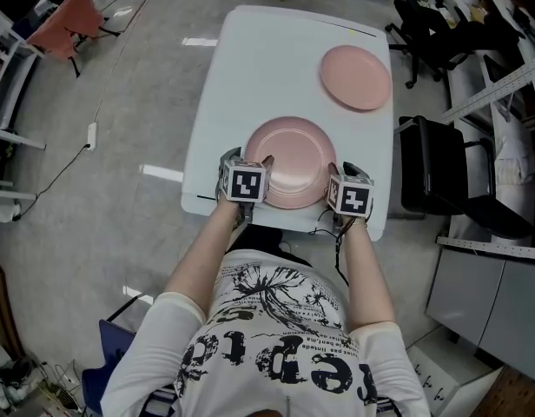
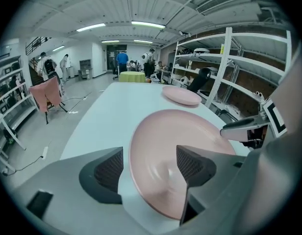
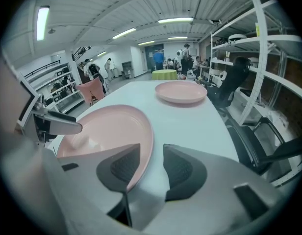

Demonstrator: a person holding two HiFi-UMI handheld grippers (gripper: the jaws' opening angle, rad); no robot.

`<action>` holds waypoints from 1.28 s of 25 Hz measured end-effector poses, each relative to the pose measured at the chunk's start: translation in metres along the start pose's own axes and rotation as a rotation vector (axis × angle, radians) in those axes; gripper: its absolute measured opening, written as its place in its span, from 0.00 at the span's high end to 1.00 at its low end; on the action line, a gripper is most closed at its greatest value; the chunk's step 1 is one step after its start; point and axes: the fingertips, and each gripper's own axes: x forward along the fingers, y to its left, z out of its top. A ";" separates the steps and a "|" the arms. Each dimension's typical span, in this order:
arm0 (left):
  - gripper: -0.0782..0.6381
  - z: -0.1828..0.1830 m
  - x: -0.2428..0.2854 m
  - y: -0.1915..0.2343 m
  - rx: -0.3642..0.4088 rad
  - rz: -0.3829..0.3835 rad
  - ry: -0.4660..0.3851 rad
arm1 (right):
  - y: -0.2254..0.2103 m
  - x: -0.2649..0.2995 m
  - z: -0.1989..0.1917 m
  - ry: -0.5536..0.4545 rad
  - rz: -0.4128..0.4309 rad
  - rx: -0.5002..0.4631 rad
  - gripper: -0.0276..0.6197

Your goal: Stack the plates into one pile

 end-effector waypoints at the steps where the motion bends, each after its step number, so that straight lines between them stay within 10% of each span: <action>1: 0.41 -0.002 -0.002 -0.002 -0.016 -0.008 0.004 | 0.001 -0.001 -0.001 -0.008 0.009 0.001 0.72; 10: 0.88 0.013 -0.027 -0.004 0.025 0.060 -0.066 | -0.008 -0.043 0.018 -0.122 0.069 0.046 0.92; 18: 0.88 0.071 -0.030 -0.053 0.012 -0.099 -0.204 | -0.047 -0.064 0.048 -0.217 0.083 -0.015 0.95; 32: 0.88 0.216 0.081 -0.109 0.086 -0.318 -0.161 | -0.156 -0.001 0.167 -0.220 -0.009 0.064 0.95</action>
